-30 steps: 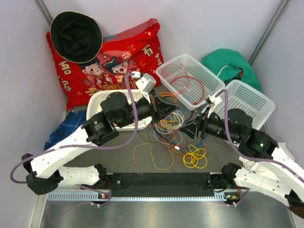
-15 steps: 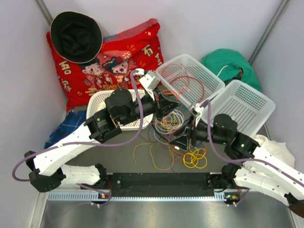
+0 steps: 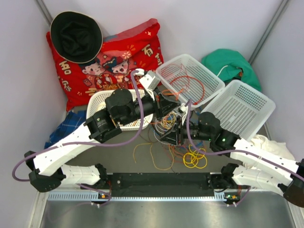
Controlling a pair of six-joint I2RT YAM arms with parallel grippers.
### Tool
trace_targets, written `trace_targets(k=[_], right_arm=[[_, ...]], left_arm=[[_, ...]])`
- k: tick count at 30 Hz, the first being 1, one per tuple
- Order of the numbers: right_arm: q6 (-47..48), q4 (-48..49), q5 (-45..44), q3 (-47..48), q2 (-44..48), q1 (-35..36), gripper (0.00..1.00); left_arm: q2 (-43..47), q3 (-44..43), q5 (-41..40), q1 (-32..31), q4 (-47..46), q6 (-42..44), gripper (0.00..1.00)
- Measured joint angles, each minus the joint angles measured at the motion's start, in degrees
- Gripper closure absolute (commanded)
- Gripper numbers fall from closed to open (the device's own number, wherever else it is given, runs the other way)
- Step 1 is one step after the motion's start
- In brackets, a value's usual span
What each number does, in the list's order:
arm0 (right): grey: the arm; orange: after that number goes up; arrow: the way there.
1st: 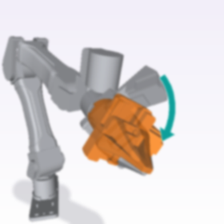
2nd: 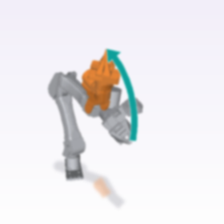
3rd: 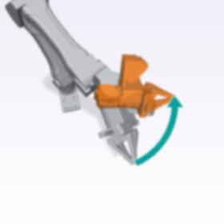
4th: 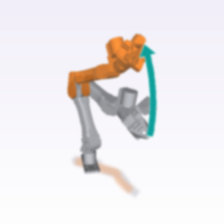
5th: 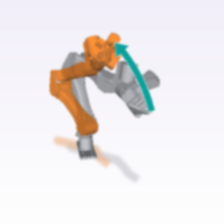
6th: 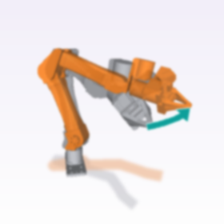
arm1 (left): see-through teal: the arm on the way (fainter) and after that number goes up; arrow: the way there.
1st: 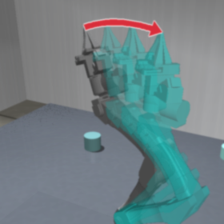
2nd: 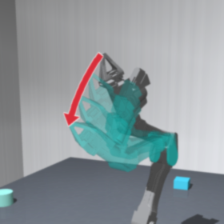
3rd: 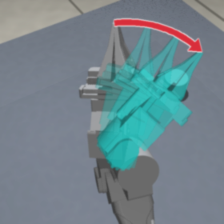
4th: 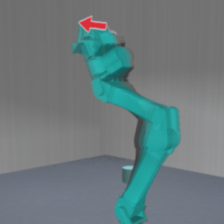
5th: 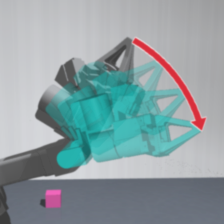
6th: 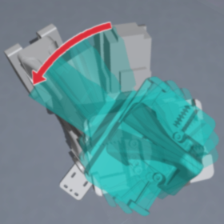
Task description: Untangle the cables
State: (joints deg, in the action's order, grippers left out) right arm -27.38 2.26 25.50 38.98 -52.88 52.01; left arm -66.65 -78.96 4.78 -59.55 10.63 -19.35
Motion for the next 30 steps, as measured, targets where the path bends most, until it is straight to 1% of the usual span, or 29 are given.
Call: trace_targets(k=[1, 4, 6, 8, 9, 11, 12, 13, 17, 18, 20, 23, 25, 30], right_arm=[[-0.15, 0.48, -0.15, 0.00, -0.37, 0.02, 1.00], [-0.63, 1.11, -2.01, 0.00, -0.37, 0.09, 1.00], [-0.26, -0.52, -4.66, 0.15, 0.90, 0.15, 1.00], [0.85, -6.10, -8.39, 2.21, 2.86, 0.22, 1.00], [1.53, -9.01, -10.67, 4.17, 3.67, 0.26, 1.00], [3.41, -15.96, -14.84, 10.25, 4.42, 0.26, 1.00], [4.52, -19.26, -17.64, 14.86, 4.44, 0.26, 1.00], [5.70, -22.18, -19.98, 19.37, 4.37, 0.28, 1.00], [10.56, -31.98, -28.70, 38.77, 1.33, 0.28, 1.00], [11.65, -33.31, -30.51, 42.88, 0.31, 0.28, 1.00], [13.35, -36.50, -33.77, 49.16, -1.57, 0.28, 1.00], [15.32, -40.52, -38.71, 56.13, -5.44, 0.00, 1.00], [15.96, -42.14, -40.76, 58.42, -8.09, -0.72, 1.00], [16.44, -46.56, -43.98, 66.95, -16.81, -6.67, 1.00]], left_arm=[[0.02, 0.00, -0.09, 0.00, 0.00, 0.02, 1.00], [0.26, 0.00, -0.63, 0.00, 0.11, 0.02, 1.00], [0.81, 0.31, -1.27, 0.00, 0.09, 0.00, 0.99], [2.47, 1.95, -3.02, 0.00, -0.22, -0.02, 0.90], [3.65, 3.28, -4.04, 0.00, -0.39, -0.09, 0.65], [6.19, 6.40, -6.38, 0.00, -0.87, -0.11, 0.32], [8.20, 9.20, -8.00, 0.00, -1.68, -1.25, 0.06], [9.49, 10.93, -9.18, -0.02, -1.88, -1.27, 0.01], [14.25, 19.12, -13.57, 0.00, -3.28, -4.22, 0.01], [15.13, 21.38, -14.67, 0.00, -3.45, -5.25, 0.01], [15.43, 22.99, -15.45, -0.02, -3.45, -6.34, 0.01], [15.76, 26.03, -16.85, 0.00, -3.17, -8.13, 0.01], [15.89, 27.36, -17.51, -0.02, -2.82, -8.98, 0.01], [16.39, 30.84, -20.52, 0.00, -0.59, -12.37, 0.02]])
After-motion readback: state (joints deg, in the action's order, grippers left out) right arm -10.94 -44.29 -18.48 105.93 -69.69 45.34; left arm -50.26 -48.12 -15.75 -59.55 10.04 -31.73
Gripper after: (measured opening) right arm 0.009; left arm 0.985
